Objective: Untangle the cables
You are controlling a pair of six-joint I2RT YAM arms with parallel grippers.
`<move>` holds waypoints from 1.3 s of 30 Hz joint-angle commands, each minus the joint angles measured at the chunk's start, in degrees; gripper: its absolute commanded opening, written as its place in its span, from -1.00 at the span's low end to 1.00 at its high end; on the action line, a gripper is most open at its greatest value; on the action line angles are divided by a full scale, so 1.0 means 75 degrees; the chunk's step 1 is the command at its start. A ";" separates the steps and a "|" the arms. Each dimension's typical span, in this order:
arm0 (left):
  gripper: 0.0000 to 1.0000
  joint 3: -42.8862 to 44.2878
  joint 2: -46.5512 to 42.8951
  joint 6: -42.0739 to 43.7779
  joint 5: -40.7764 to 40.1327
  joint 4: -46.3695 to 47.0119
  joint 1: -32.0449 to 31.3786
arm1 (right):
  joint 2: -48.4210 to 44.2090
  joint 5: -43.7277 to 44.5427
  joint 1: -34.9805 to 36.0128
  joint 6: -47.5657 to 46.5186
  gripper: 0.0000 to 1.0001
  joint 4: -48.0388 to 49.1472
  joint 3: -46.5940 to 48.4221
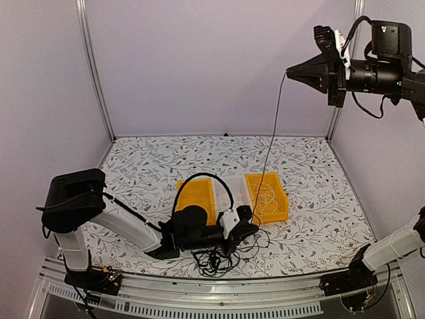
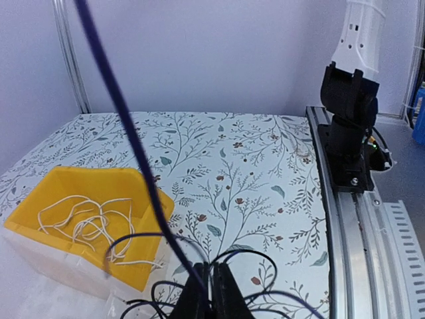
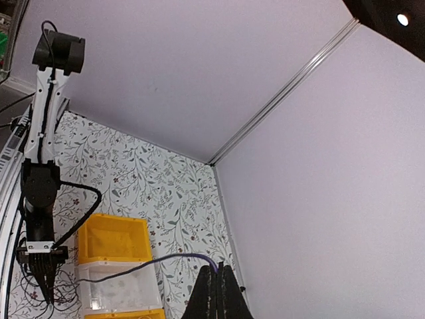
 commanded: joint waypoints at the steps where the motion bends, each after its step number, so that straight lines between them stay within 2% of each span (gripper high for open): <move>1: -0.99 -0.0026 0.0241 -0.0245 0.0456 -0.0516 0.0109 | 0.0319 -0.0946 -0.0660 0.0462 -1.00 0.0094 0.1598; 8: -0.94 0.0057 0.0418 -0.0251 0.0414 -0.1368 0.0111 | 0.0619 -0.1011 -0.1211 0.0977 -1.00 0.0616 0.2578; 13: -0.93 0.0020 0.0262 -0.0251 0.0279 -0.1790 0.0108 | 0.0731 -0.0847 -0.1360 0.1034 -1.00 0.0698 0.2608; 21: -0.74 -0.0608 -0.0898 -0.0181 0.0013 -0.1548 0.0058 | 0.0373 -0.0794 -0.1374 0.0972 -1.00 0.1097 0.0933; 28: -0.32 -0.1220 -0.2087 -0.0708 -0.0810 -0.1224 0.0049 | 0.0181 -0.1088 -0.1374 0.1115 -1.00 0.1413 -0.0354; 39: 0.02 -0.2502 -0.3978 -0.1549 -0.1695 -0.0905 0.0124 | 0.0230 -0.1550 -0.1372 0.1542 -1.00 0.1894 -0.1439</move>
